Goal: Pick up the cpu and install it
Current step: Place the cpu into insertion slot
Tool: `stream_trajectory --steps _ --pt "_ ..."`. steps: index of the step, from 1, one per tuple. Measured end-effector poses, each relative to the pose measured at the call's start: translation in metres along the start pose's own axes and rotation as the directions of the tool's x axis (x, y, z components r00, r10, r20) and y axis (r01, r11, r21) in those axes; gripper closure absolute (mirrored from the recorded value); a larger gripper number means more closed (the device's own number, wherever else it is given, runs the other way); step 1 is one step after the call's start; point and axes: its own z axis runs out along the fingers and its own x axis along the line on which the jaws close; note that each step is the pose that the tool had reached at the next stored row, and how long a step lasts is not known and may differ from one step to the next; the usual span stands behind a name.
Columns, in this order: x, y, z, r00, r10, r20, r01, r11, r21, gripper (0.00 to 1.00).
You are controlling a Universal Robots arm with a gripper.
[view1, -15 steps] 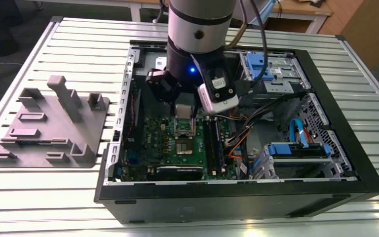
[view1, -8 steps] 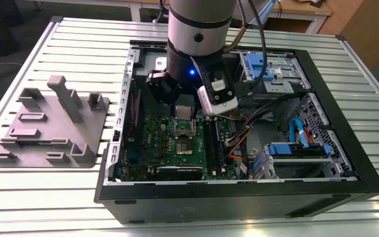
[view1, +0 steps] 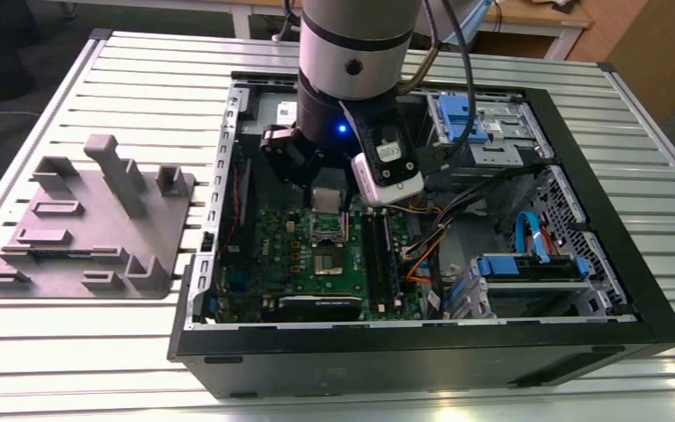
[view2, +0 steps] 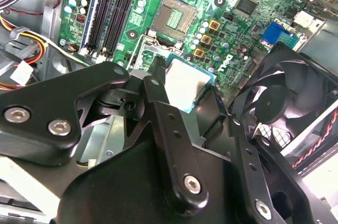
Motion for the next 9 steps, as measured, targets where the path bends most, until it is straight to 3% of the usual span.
stream_trajectory --steps 9 --pt "0.0007 -0.0009 0.0118 1.0 0.0 0.0004 0.0 1.0 0.0001 0.53"
